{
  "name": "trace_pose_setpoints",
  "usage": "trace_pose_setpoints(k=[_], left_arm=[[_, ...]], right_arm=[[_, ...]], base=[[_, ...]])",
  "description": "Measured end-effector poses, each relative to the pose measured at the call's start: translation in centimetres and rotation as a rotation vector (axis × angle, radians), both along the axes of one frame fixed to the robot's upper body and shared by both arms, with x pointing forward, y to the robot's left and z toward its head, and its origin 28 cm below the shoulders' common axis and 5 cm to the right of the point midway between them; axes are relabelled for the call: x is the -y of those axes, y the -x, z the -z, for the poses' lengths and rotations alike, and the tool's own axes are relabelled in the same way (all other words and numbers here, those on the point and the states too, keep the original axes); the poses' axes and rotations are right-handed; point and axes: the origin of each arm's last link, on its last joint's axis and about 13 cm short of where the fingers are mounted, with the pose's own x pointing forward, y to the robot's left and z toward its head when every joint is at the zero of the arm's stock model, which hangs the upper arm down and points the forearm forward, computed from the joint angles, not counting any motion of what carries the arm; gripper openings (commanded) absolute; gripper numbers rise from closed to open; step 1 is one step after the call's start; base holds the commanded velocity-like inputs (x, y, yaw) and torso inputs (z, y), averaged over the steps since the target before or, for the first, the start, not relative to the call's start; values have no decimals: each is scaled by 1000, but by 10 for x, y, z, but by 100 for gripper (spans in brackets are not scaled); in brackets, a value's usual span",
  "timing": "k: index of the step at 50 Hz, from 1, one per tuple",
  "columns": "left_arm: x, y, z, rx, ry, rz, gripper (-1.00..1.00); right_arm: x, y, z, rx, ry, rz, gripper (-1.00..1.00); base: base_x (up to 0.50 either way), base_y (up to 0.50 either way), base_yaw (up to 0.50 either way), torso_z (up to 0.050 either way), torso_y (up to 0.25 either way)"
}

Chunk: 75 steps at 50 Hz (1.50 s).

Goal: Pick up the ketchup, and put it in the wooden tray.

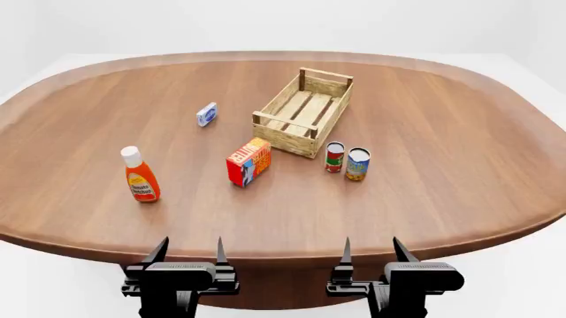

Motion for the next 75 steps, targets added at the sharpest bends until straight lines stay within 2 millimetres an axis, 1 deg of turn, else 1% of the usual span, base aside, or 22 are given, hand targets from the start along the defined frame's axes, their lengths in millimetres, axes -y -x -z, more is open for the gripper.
trace_pose_setpoints(k=[8,17,28,36,52,62,69,75], left_arm=[[0,0,-1,1,-1,3,100],[-1,-1,-7,10,-6,18,100],[-2,-7,-23,41,-23,48,100],[-3,-14,-42,86,-35,86,100],[-9,-27,-79,123,-53,138,100],[-16,-38,-99,128,-80,159,100],[-17,-42,-107,130,-84,168,100],[-17,-43,-112,136,-84,177,100]], right_arm=[[0,1,-1,1,0,-2,100],[2,3,-6,3,4,-8,100],[5,2,-19,2,9,-19,100],[9,-1,-36,1,8,-38,100],[17,-11,-81,-4,36,-109,100],[23,-17,-107,-21,79,-153,100],[25,-20,-122,-23,95,-178,100],[26,-21,-130,-19,103,-193,100]], base=[[0,0,0,0,0],[0,0,0,0,0],[0,0,0,0,0],[0,0,0,0,0],[39,0,0,0,0],[400,0,0,0,0],[417,0,0,0,0],[421,0,0,0,0]])
